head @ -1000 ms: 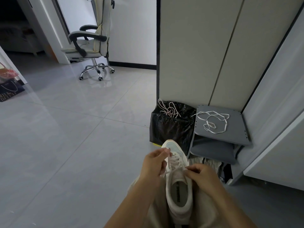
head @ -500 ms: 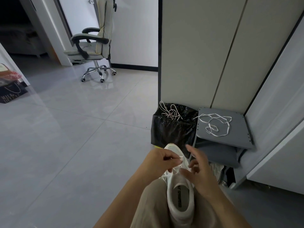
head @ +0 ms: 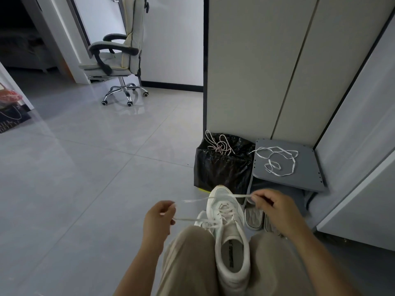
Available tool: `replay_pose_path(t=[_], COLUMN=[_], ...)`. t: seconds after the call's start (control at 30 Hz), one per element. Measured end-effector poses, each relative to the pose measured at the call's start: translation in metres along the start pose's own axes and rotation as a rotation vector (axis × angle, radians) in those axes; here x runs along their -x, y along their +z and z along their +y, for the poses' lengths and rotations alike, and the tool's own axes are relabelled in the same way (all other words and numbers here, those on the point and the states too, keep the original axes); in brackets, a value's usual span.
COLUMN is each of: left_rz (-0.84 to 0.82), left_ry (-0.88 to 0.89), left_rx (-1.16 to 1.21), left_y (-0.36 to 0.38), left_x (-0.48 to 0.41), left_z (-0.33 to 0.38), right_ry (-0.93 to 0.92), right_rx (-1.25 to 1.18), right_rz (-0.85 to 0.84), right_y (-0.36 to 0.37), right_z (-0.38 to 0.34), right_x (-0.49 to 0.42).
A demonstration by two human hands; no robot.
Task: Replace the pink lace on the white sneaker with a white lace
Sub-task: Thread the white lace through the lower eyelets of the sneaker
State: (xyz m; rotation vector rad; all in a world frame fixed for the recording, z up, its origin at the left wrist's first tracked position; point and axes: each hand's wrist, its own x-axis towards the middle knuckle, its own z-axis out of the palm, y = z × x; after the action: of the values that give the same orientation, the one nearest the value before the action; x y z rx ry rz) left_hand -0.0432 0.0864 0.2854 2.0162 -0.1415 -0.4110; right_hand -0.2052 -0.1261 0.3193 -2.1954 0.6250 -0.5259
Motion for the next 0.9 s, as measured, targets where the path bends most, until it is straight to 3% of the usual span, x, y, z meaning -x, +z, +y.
replay_pose_path(t=[0.07,0.13,0.2,0.23,0.43,0.57,0.67,0.9], left_rz=[0.025,-0.172,-0.373,-0.380,-0.195,-0.329,-0.447,-0.267], left_ry=[0.254,0.517,0.653,0.689,0.645,0.656,0.723,0.675], left_rx=[-0.381,-0.364,-0.389,-0.425,-0.510,-0.643,-0.602,-0.517], left_y=[0.010,0.027,0.043,0.046,0.025,0.032,0.049,0.043], left_x=[0.010,0.030,0.042,0.041,0.017,0.025,0.039,0.027], left_z=[0.013,0.040,0.059,0.063,0.045,0.047,0.054,0.037], right_ry=[-0.064,-0.150,-0.144,-0.110,0.119,0.102,0.091,0.143], right_rx=[0.060,0.096,0.095,0.079,-0.156,-0.103,-0.009,-0.208], right_rz=[-0.077,-0.167,-0.204,-0.208,-0.188,-0.279,-0.342,-0.277], right_y=[0.012,0.028,0.037,0.038,0.015,0.023,0.032,0.024], right_z=[-0.012,-0.025,-0.032,-0.031,-0.004,-0.011,-0.020,-0.007], right_x=[-0.002,-0.005,-0.008,-0.009,0.000,0.001,-0.001,0.001])
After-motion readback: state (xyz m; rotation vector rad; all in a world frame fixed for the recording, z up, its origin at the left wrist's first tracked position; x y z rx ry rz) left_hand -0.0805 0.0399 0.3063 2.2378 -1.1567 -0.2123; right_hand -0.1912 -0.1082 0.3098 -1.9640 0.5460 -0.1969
